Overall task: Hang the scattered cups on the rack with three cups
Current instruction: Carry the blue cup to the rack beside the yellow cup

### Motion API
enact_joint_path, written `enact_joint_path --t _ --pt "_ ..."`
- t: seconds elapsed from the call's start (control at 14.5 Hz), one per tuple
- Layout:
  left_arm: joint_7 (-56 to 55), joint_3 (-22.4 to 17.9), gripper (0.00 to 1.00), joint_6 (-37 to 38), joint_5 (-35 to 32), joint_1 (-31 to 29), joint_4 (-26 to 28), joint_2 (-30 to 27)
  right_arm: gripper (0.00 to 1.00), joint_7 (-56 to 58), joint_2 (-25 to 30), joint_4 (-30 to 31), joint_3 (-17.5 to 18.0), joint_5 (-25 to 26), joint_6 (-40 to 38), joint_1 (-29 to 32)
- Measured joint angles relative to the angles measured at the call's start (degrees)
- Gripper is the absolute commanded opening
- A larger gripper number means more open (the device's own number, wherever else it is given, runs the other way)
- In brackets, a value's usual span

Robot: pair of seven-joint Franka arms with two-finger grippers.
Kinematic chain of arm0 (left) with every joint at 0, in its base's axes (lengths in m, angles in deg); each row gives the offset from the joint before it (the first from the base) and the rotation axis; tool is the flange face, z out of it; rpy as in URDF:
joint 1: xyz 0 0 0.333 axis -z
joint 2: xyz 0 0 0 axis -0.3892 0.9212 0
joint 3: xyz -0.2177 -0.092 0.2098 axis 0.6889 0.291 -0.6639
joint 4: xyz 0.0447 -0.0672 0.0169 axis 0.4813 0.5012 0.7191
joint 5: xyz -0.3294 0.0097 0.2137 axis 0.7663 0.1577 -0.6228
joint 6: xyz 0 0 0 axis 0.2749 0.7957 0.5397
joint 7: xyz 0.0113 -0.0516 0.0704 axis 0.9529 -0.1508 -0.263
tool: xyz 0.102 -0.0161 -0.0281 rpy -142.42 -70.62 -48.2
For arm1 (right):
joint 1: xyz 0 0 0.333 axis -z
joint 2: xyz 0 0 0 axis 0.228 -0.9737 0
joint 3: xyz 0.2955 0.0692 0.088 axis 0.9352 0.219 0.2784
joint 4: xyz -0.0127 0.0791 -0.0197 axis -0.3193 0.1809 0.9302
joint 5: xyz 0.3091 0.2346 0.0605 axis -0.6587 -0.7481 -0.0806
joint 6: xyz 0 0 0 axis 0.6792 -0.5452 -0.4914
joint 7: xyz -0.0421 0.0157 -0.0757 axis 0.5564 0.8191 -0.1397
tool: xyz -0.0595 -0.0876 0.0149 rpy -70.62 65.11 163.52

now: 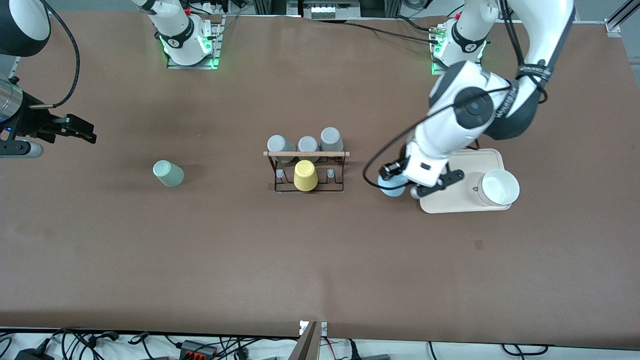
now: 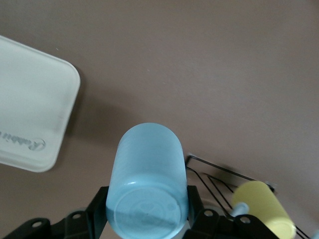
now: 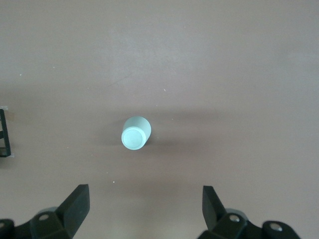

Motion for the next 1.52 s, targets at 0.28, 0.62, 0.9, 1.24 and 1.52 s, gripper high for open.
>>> enact_joint_path --t 0.28,0.62,0.9,1.24,1.52 --pt "-8.0 0.0 0.45 2.0 0.0 6.2 -7.9 6.1 1.0 0.0 -0.6 0.0 0.0 1.4 0.3 0.0" --pt "-13.8 -0.2 0.45 2.0 -0.1 11.1 -13.8 12.8 1.0 0.0 -0.7 0.0 0.1 1.4 0.8 0.0" --pt "-15.3 -0.9 0.45 2.2 -0.1 13.1 -15.6 14.8 1.0 0.0 -0.8 0.0 0.1 1.4 1.0 0.0" --pt "-15.9 -2.6 0.46 2.2 -1.9 15.4 -15.8 17.3 1.0 0.0 -0.9 0.0 0.1 1.4 1.7 0.0" --pt "-17.1 -2.7 0.49 2.1 -4.2 16.3 -15.9 19.2 1.0 0.0 -1.1 0.0 0.1 1.4 1.8 0.0"
